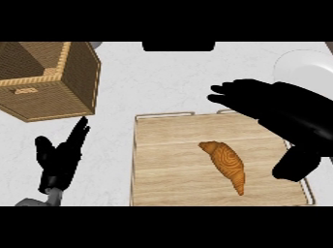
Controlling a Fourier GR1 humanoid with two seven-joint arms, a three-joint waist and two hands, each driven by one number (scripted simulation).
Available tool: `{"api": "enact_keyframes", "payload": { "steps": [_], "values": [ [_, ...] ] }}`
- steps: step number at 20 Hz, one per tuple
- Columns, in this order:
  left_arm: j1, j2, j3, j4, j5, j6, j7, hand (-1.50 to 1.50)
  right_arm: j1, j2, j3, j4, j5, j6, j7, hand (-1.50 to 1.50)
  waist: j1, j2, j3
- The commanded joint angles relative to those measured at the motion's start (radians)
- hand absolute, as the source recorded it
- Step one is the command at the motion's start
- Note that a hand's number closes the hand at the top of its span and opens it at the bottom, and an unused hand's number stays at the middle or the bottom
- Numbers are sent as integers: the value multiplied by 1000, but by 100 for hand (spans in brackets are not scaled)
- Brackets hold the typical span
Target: Pick the croissant from the tray and place it in the plate
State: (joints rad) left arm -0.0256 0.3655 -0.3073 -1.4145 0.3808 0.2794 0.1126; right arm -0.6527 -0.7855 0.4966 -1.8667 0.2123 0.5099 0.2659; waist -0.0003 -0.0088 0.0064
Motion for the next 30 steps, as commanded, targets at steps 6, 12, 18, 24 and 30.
{"api": "enact_keyframes", "payload": {
  "steps": [6,12,18,24,30],
  "values": [
    [-36,-52,5,31,-13,-39,38,0,140,119,135,-78,273,-25,116,-150,-4,8,-7],
    [49,-54,27,34,-22,-88,-22,0,199,196,171,-21,329,30,138,-150,3,9,-7],
    [30,-82,41,19,-41,-84,38,0,269,254,163,-71,381,64,159,-150,0,8,-7],
    [19,-117,35,-9,-105,-41,65,0,314,266,197,-66,556,38,142,-150,-1,8,-6],
    [56,-121,52,-9,-115,-81,36,0,307,239,144,57,634,-7,7,-150,2,9,-6]
  ]
}}
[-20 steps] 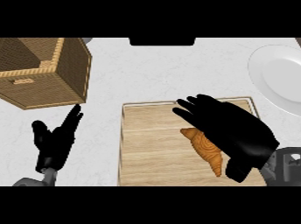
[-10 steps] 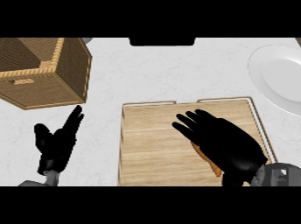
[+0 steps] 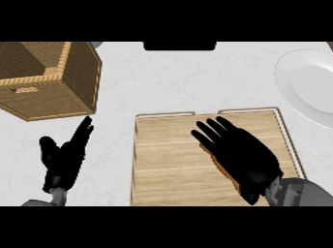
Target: Pick the croissant from the tray and place it in the plate
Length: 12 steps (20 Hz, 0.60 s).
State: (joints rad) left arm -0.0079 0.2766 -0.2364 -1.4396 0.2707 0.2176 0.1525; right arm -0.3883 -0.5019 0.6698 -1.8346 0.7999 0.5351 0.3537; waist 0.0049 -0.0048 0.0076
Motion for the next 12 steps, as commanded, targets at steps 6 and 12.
{"api": "enact_keyframes", "payload": {
  "steps": [6,12],
  "values": [
    [31,-54,2,49,-21,-46,-24,0,23,32,-24,120,107,-1,-106,-150,-2,5,-8],
    [9,-74,3,36,-43,-28,19,0,-23,77,47,231,192,26,-148,150,2,6,-8]
  ]
}}
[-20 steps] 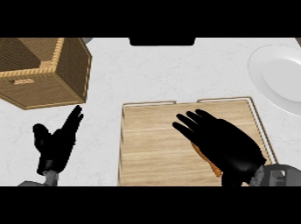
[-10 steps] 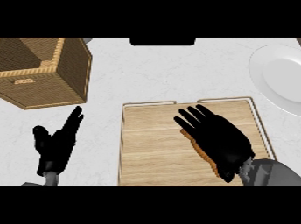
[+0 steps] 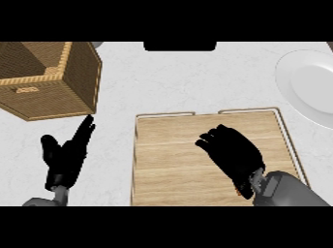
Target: Pick the croissant from the tray and place it in the plate
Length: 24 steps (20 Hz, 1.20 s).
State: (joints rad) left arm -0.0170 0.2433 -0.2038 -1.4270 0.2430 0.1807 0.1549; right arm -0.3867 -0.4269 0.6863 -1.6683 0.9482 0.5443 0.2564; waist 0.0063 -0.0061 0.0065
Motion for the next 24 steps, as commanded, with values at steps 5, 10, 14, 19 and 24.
{"api": "enact_keyframes", "payload": {
  "steps": [5,10,14,19,24],
  "values": [
    [64,-26,-8,-53,-17,-11,65,0,-10,-20,-12,53,123,-41,-149,150,-1,6,-6],
    [62,-51,-22,-121,-41,13,123,0,11,-11,-23,41,179,-89,-196,150,-1,5,-6],
    [96,-49,8,-24,-28,-24,6,0,248,-99,-158,-120,53,-231,-207,150,-42,1,-5],
    [88,-37,45,-36,-19,-6,23,0,469,-48,-322,-231,-142,-435,-287,150,-84,-3,-2],
    [82,-30,44,-28,-19,-24,33,0,603,-46,-477,-402,-281,-583,-408,150,-66,-1,-4]
  ]
}}
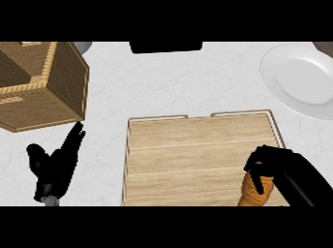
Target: Pick the croissant from the tray and place it in the plate
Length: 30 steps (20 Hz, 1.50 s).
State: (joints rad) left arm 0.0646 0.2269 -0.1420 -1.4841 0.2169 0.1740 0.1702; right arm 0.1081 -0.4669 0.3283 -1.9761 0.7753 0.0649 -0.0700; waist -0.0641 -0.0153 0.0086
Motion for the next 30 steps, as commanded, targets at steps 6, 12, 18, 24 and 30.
{"api": "enact_keyframes", "payload": {
  "steps": [6,12,18,24,30],
  "values": [
    [2,-17,-11,44,21,-53,-4,0,235,41,-352,-188,-397,-101,-72,150,24,12,-8],
    [-46,-31,-14,62,2,-50,23,0,145,66,-535,20,-616,-64,-121,150,56,16,-8],
    [-61,-21,0,82,3,-89,8,0,-80,3,-696,366,-694,-52,-230,150,70,19,-8],
    [-93,-54,-28,72,-28,-64,42,0,-361,-23,-725,759,-589,-192,-335,150,93,26,-7],
    [-43,-56,-52,-8,-52,-51,65,0,-588,-171,-798,1186,-597,-150,-499,150,114,28,-5]
  ]
}}
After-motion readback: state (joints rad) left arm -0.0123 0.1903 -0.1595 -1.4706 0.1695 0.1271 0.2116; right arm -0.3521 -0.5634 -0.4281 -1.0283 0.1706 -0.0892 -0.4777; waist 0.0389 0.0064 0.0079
